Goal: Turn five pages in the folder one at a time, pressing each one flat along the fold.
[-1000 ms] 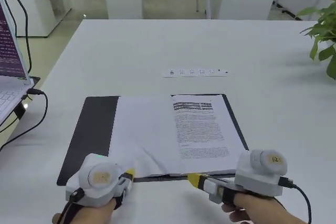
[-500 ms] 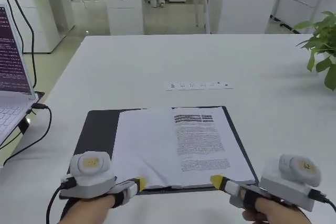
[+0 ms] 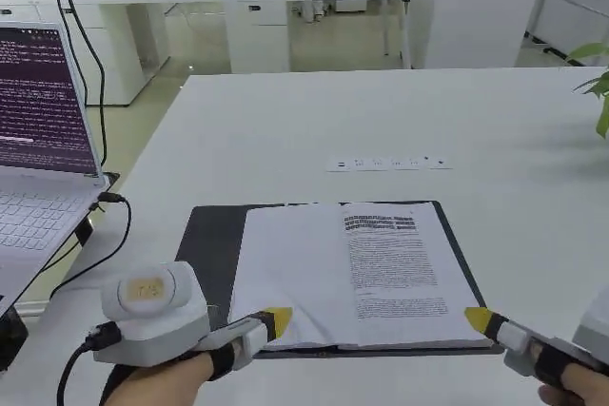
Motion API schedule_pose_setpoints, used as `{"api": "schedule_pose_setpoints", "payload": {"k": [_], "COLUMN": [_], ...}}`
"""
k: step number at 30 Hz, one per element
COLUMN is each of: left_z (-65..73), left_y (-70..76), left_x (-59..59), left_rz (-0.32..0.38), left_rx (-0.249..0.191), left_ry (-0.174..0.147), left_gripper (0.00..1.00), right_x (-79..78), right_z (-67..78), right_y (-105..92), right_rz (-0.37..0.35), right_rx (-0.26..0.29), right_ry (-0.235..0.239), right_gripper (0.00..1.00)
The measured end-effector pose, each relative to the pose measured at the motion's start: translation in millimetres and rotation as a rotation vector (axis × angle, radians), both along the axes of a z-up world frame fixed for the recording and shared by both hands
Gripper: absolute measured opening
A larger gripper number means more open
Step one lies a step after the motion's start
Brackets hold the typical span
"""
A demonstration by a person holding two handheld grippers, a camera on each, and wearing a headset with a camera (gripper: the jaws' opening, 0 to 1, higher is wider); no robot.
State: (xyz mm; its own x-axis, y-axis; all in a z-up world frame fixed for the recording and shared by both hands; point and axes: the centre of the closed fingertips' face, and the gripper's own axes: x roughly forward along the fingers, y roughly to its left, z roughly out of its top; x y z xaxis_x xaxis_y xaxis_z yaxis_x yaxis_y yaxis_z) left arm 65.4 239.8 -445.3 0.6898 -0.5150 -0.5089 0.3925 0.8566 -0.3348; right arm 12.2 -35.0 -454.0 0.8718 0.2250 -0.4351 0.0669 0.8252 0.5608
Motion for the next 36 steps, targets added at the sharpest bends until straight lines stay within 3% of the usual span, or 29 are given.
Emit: {"api": "schedule_pose_setpoints", "payload": {"k": [2, 7, 17, 21, 26, 32, 36], "left_z": [4.3, 8.1, 14.8, 16.3, 16.6, 19.5, 25.4], "left_y": [5.6, 17.4, 24.1, 27.1, 31.7, 37.8, 41.3], "left_x": [-2.9, -12.2, -27.2, -31.9, -37.2, -42.8, -42.3], "left_rz": [0.009, 0.028, 0.013, 0.013, 0.024, 0.028, 0.043], "left_rx": [0.003, 0.018, 0.065, 0.080, 0.068, 0.090, 0.089], "left_ry": [-0.007, -0.013, -0.053, -0.067, -0.069, -0.088, -0.101], "left_gripper": [0.64, 0.76, 0.92, 0.96, 0.99, 0.99, 0.99], "right_x": [-0.9, -2.8, -11.5, -14.4, -20.2, -24.0, -25.3], "right_z": [3.5, 10.9, 10.2, 10.0, 15.0, 27.6, 34.9], "right_y": [-1.8, -3.5, 1.8, 2.8, 3.9, -1.4, -8.8], "right_rz": [0.014, 0.097, 0.198, 0.222, 0.251, 0.237, 0.221], "right_rx": [-0.037, -0.198, -0.316, -0.332, -0.353, -0.331, -0.348], "right_ry": [-0.002, -0.038, -0.058, -0.061, -0.064, -0.080, -0.098], "right_gripper": [0.27, 0.46, 0.75, 0.84, 1.00, 1.00, 1.00]}}
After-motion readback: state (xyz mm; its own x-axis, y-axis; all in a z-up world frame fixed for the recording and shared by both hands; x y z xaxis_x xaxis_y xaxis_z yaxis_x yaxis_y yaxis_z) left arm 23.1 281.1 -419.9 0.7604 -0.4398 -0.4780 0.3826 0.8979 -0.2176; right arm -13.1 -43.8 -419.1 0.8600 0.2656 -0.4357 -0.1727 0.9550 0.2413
